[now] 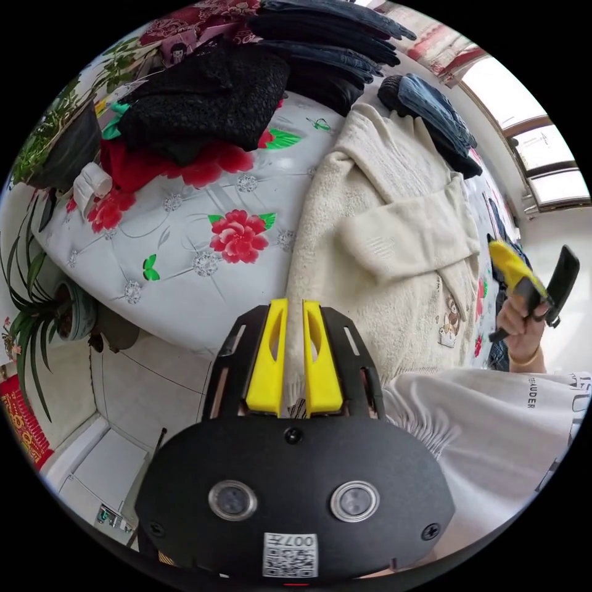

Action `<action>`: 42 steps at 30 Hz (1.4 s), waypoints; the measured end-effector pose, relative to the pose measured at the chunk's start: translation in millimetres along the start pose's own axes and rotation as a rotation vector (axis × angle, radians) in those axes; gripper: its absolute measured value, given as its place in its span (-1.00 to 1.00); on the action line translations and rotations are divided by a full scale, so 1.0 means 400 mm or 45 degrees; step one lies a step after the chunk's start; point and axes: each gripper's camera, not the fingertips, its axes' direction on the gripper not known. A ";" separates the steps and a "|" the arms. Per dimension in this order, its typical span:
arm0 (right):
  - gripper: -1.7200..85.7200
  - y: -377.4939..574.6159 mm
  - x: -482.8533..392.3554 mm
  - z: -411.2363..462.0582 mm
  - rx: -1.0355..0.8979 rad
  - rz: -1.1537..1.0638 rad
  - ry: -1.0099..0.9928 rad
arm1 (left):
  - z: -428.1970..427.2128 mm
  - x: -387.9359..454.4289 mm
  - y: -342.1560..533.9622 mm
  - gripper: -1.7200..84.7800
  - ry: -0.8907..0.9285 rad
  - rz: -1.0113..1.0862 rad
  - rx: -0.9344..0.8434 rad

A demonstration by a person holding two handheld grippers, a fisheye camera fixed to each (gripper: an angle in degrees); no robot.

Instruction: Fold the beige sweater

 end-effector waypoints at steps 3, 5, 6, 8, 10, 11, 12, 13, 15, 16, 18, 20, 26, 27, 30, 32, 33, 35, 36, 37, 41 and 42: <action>-0.83 0.015 0.047 0.042 -0.028 0.054 0.146 | -0.017 -0.045 -0.009 -0.85 0.029 -0.003 0.028; -0.83 -0.002 0.130 0.009 -0.004 0.139 0.275 | -0.029 -0.065 -0.030 -0.84 0.054 0.012 0.059; -0.83 -0.022 0.200 -0.027 0.030 0.217 0.359 | -0.035 -0.072 -0.057 -0.84 0.071 0.035 0.079; -0.83 -0.061 0.307 -0.095 0.114 0.325 0.461 | -0.044 -0.078 -0.114 -0.81 0.133 0.067 0.131; -0.83 -0.107 0.407 -0.157 0.204 0.414 0.549 | -0.049 -0.073 -0.220 -0.78 0.216 0.123 0.216; -0.82 -0.140 0.472 -0.186 0.248 0.462 0.598 | -0.047 -0.071 -0.250 -0.78 0.234 0.135 0.237; -0.82 -0.172 0.532 -0.202 0.281 0.500 0.627 | -0.039 -0.067 -0.314 -0.76 0.277 0.154 0.272; -0.81 -0.188 0.561 -0.205 0.291 0.514 0.641 | -0.027 -0.063 -0.382 -0.75 0.328 0.165 0.294; -0.80 -0.249 0.678 -0.187 0.279 0.563 0.669 | -0.010 -0.052 -0.487 -0.73 0.406 0.181 0.321; -0.80 -0.264 0.705 -0.177 0.264 0.573 0.681 | -0.003 -0.035 -0.555 -0.72 0.438 0.212 0.337; -0.78 -0.318 0.801 -0.128 0.208 0.589 0.757 | -0.003 0.008 -0.641 -0.71 0.456 0.296 0.368; -0.79 -0.351 0.855 -0.090 0.172 0.580 0.815 | -0.009 0.064 -0.701 -0.71 0.453 0.402 0.419; -0.88 -0.378 1.014 0.008 0.012 0.669 0.710 | 0.052 0.159 -0.763 -0.71 0.468 0.532 0.417; -0.90 -0.370 0.999 -0.002 0.047 0.638 0.666 | 0.067 0.156 -0.764 -0.71 0.474 0.533 0.389; -0.93 -0.334 0.848 -0.061 0.200 0.329 0.476 | 0.069 0.131 -0.752 -0.73 0.444 0.546 0.389; -0.94 -0.295 0.712 -0.084 0.190 0.078 0.383 | 0.053 0.109 -0.736 -0.74 0.443 0.555 0.400; -0.94 -0.260 0.616 -0.084 0.132 -0.066 0.368 | 0.040 0.094 -0.719 -0.74 0.448 0.561 0.407; -0.94 -0.200 0.486 -0.062 -0.001 -0.199 0.348 | 0.020 0.073 -0.681 -0.75 0.436 0.576 0.428; -0.94 -0.157 0.418 -0.032 -0.098 -0.236 0.337 | 0.011 0.062 -0.651 -0.75 0.416 0.580 0.436; -0.93 -0.134 0.391 -0.012 -0.149 -0.243 0.335 | 0.006 0.055 -0.618 -0.75 0.397 0.586 0.437; -0.90 0.030 0.286 0.185 -0.429 -0.151 0.513 | 0.014 0.056 -0.527 -0.75 0.386 0.603 0.391; -0.89 0.073 0.276 0.243 -0.491 -0.126 0.585 | 0.021 0.061 -0.504 -0.76 0.393 0.607 0.368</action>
